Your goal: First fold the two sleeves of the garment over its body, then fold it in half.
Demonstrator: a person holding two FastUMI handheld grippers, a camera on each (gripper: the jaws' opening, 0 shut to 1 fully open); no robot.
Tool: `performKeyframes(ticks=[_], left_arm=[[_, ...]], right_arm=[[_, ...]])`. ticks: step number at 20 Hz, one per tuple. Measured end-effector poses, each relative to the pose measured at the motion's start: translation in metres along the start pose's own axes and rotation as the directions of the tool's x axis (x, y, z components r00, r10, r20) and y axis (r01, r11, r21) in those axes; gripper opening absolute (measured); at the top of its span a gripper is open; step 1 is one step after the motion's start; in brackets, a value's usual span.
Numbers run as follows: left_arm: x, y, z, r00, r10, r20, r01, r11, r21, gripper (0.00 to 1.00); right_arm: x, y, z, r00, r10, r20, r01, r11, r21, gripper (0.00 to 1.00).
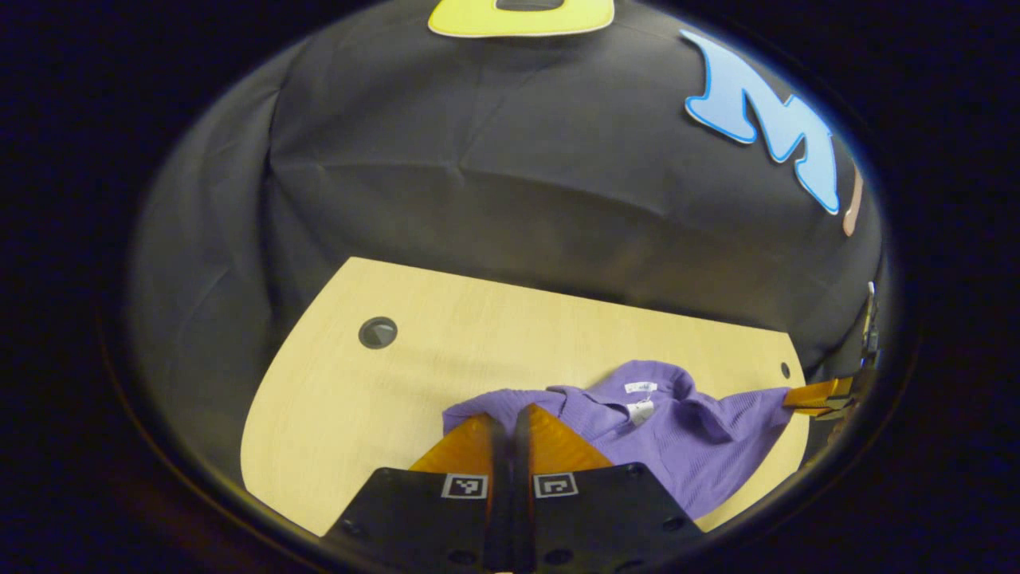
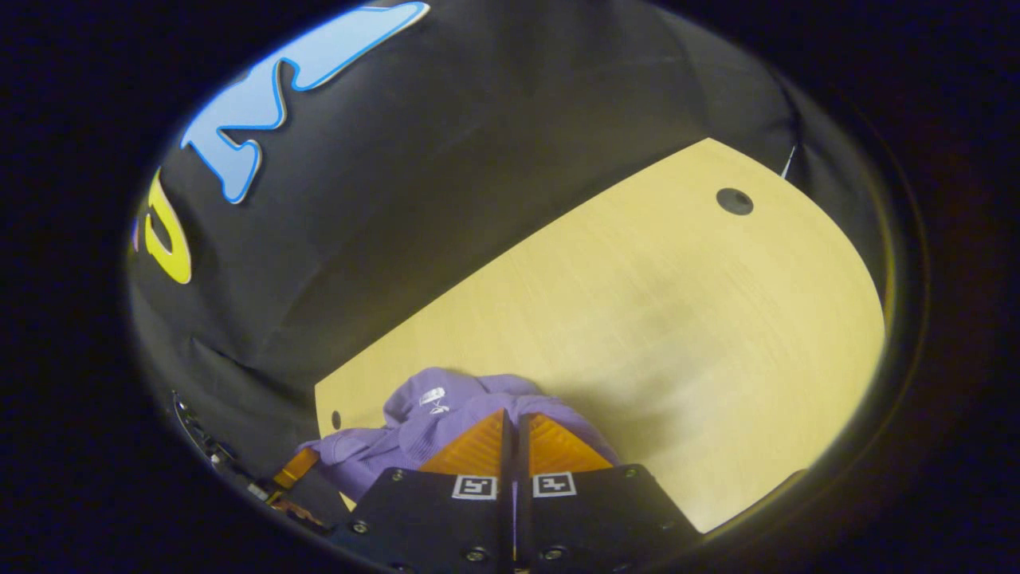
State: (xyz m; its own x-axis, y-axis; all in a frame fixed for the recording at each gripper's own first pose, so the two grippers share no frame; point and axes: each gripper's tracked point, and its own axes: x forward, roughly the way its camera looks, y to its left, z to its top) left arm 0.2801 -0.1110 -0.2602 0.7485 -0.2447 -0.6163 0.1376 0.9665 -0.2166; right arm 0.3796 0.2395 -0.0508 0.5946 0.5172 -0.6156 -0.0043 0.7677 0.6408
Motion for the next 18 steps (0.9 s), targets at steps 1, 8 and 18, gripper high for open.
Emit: performKeyframes(ticks=[1,8,18], left_arm=[[-0.001,-0.003,-0.005,1.0,-0.016,-0.018,0.016,1.0,-0.007,0.1],[-0.009,-0.013,-0.007,0.999,-0.027,-0.046,0.027,1.0,-0.004,1.0],[-0.058,-0.033,0.011,0.998,-0.056,0.019,0.056,0.998,-0.012,0.96]], right_arm=[[0.002,-0.002,0.001,1.0,-0.002,0.002,0.002,1.0,-0.005,0.03],[0.0,0.013,0.005,0.998,0.049,0.026,-0.048,0.999,-0.019,0.77],[-0.046,0.035,-0.001,0.992,0.097,0.085,-0.083,0.985,-0.153,0.77]])
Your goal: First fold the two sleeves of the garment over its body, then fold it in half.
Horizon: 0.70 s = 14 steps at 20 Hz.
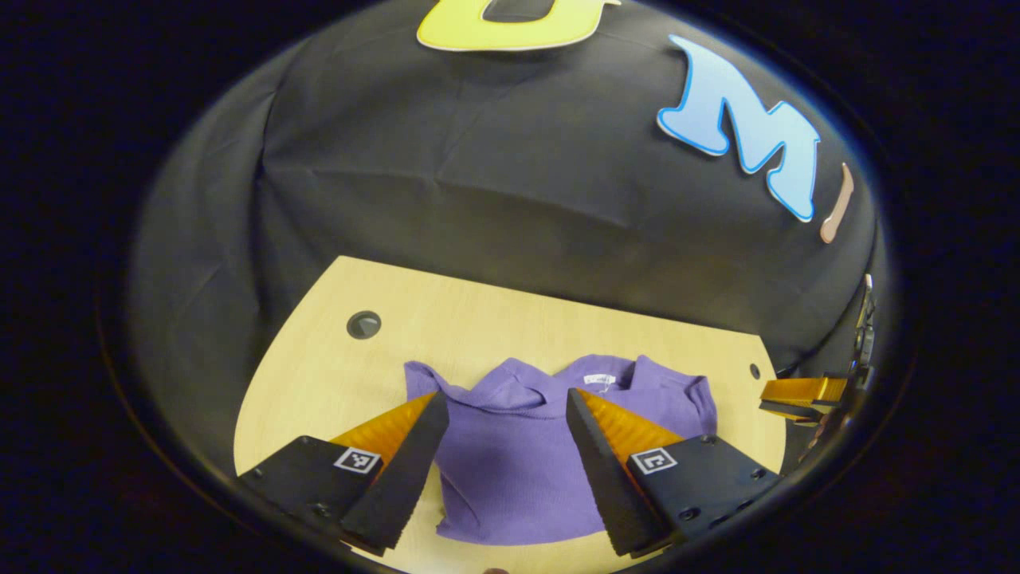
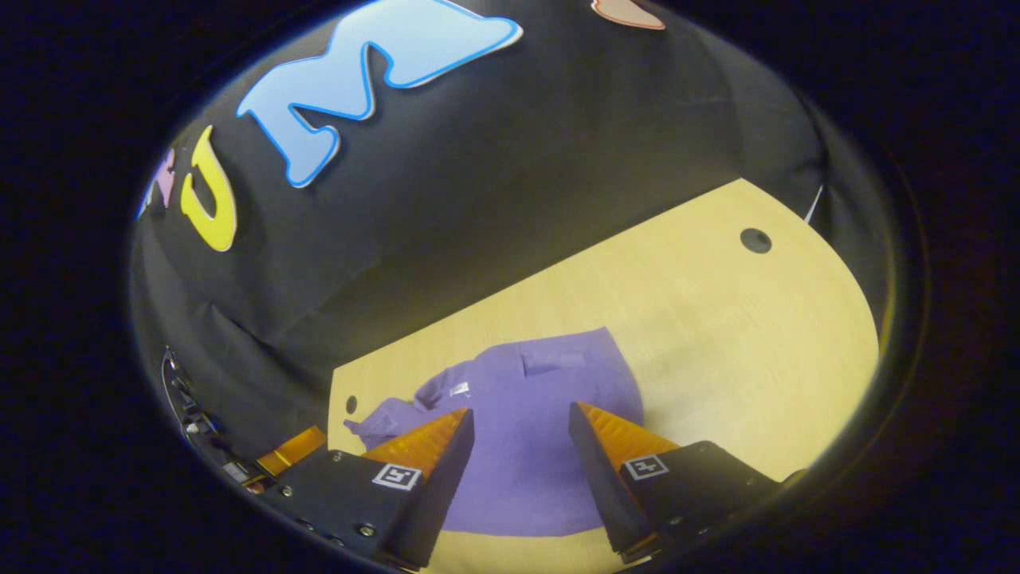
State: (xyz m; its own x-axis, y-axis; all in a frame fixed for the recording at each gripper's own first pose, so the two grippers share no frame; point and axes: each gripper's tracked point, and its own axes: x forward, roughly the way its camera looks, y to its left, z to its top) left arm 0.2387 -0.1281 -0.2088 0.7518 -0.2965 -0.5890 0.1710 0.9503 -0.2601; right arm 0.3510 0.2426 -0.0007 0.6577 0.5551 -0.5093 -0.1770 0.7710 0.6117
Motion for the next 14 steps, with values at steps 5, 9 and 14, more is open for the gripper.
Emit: performKeyframes(ticks=[5,9,14], left_arm=[[-0.05,-0.024,0.027,0.992,-0.028,0.12,0.022,0.998,0.051,0.99],[-0.107,-0.053,0.048,0.964,-0.051,0.262,0.003,0.984,0.18,0.98],[-0.197,-0.089,0.06,0.899,-0.104,0.425,-0.015,0.963,0.269,0.97]], right_arm=[[-0.052,0.025,0.011,0.993,0.034,0.113,-0.023,0.995,-0.101,0.77],[-0.11,0.045,0.025,0.968,0.073,0.241,-0.035,0.987,-0.159,0.77],[-0.185,0.062,0.023,0.919,0.098,0.383,-0.003,0.97,-0.241,0.77]])
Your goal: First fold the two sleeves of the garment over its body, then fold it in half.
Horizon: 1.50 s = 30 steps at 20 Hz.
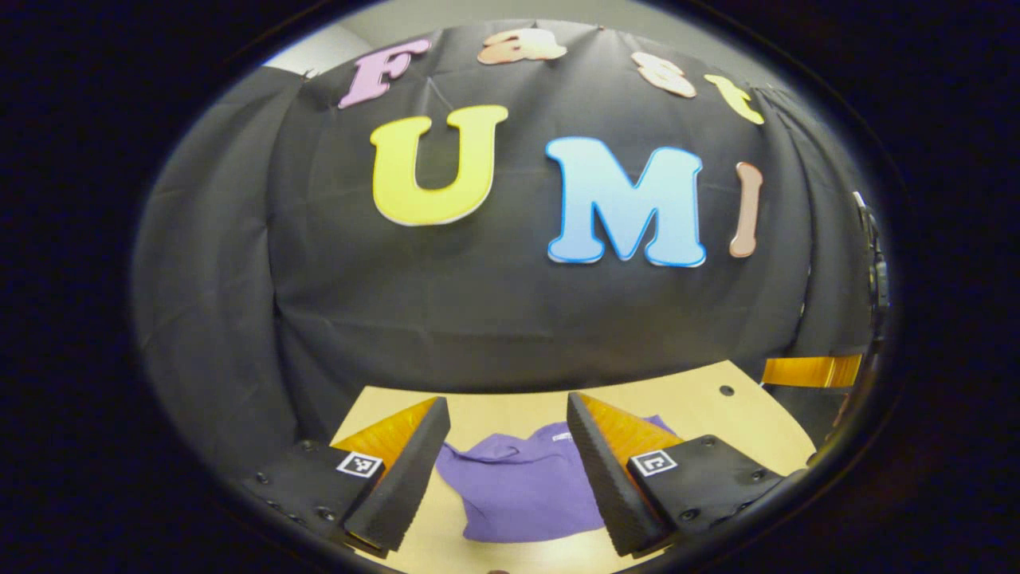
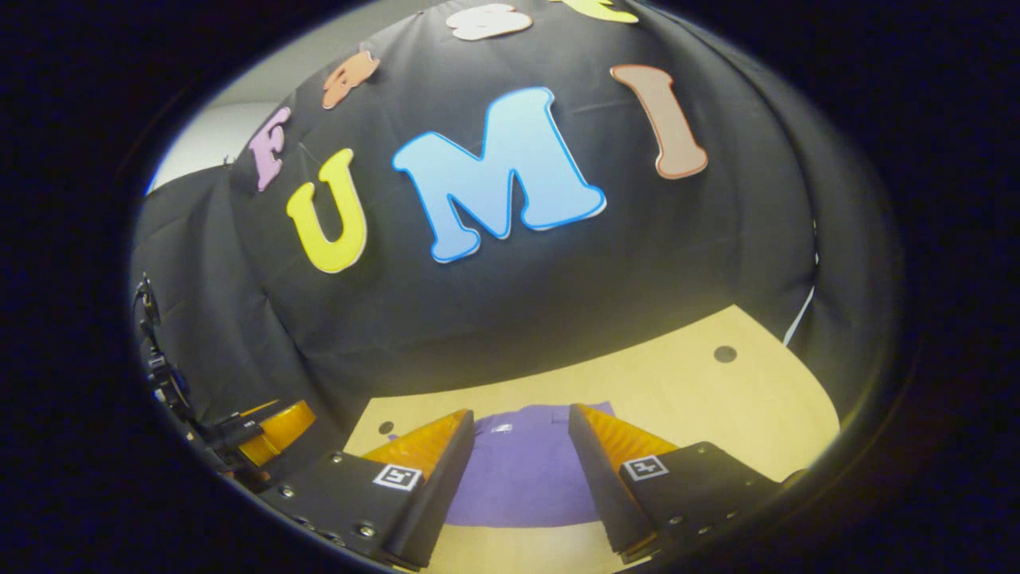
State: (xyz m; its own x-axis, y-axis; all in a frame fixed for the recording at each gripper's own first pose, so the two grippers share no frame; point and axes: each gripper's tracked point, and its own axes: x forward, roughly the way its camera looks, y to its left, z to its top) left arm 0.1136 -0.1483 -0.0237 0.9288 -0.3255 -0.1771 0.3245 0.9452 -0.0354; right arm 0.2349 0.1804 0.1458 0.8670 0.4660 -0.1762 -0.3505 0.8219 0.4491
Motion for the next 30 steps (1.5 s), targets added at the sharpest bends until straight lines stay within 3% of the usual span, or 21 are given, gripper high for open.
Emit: performKeyframes(ticks=[7,12,18,30], left_arm=[[-0.102,-0.018,0.035,0.977,-0.037,0.21,0.024,0.998,0.063,0.94],[-0.14,-0.027,0.023,0.975,-0.059,0.215,0.039,0.994,0.098,0.93],[-0.153,-0.019,0.015,0.978,-0.04,0.204,0.029,0.998,0.059,0.93],[-0.174,-0.009,0.033,0.96,-0.034,0.277,0.013,0.997,0.075,0.93]], right_arm=[[-0.081,0.01,0.02,0.978,-0.059,0.2,0.092,0.983,-0.158,0.76],[-0.121,0.017,0.02,0.958,-0.07,0.28,0.115,0.983,-0.146,0.76],[-0.131,0.017,0.023,0.947,-0.074,0.311,0.125,0.981,-0.148,0.76],[-0.142,0.034,0.032,0.93,-0.072,0.36,0.141,0.976,-0.167,0.76]])
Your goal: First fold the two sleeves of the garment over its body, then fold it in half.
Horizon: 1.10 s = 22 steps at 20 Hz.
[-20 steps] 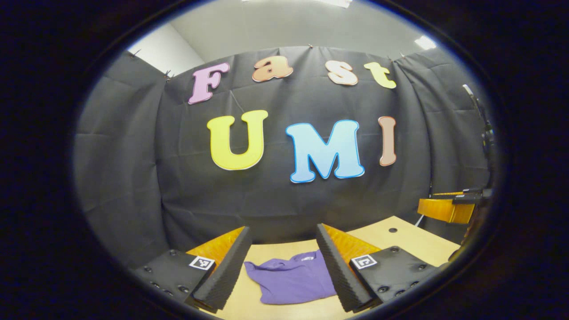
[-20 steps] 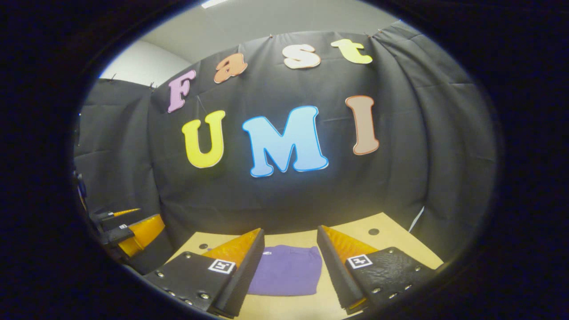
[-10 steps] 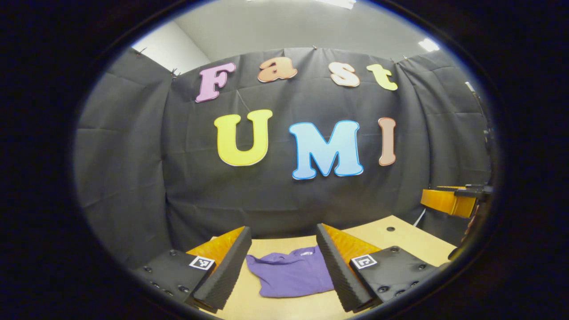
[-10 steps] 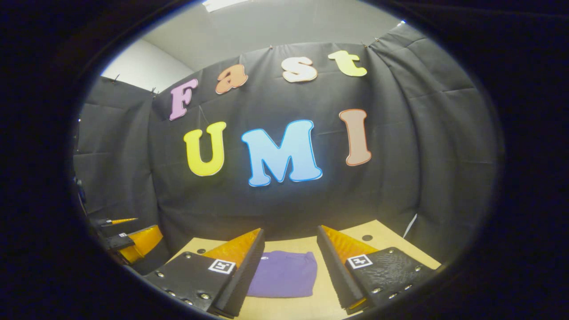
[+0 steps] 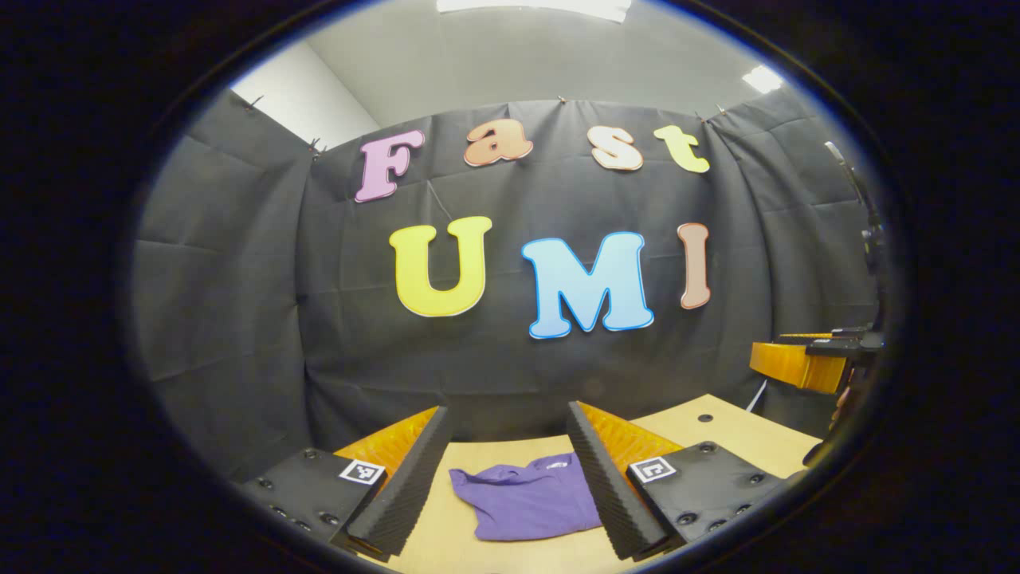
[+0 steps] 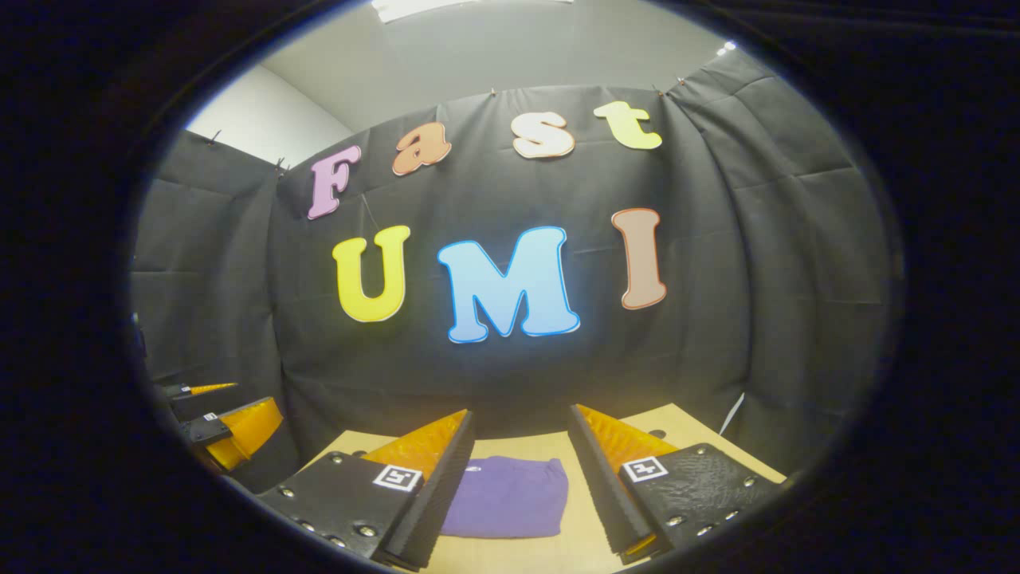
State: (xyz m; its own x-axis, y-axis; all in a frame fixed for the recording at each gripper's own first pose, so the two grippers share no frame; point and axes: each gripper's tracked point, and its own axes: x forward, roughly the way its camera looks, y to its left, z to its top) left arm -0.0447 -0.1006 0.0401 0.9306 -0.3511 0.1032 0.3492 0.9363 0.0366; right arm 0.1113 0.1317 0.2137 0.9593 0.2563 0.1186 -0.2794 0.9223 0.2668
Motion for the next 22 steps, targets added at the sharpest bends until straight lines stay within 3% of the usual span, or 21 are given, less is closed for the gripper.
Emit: performKeyframes(ticks=[9,22], left_arm=[[-0.01,0.014,-0.004,0.999,-0.033,-0.014,0.033,0.999,0.006,0.93],[-0.032,0.043,-0.007,0.995,-0.098,-0.006,0.098,0.994,0.044,0.93]], right_arm=[[-0.014,0.005,-0.004,0.999,-0.046,0.009,0.046,0.999,-0.024,0.76],[-0.036,0.046,-0.01,0.996,-0.088,0.029,0.09,0.993,-0.073,0.76]])
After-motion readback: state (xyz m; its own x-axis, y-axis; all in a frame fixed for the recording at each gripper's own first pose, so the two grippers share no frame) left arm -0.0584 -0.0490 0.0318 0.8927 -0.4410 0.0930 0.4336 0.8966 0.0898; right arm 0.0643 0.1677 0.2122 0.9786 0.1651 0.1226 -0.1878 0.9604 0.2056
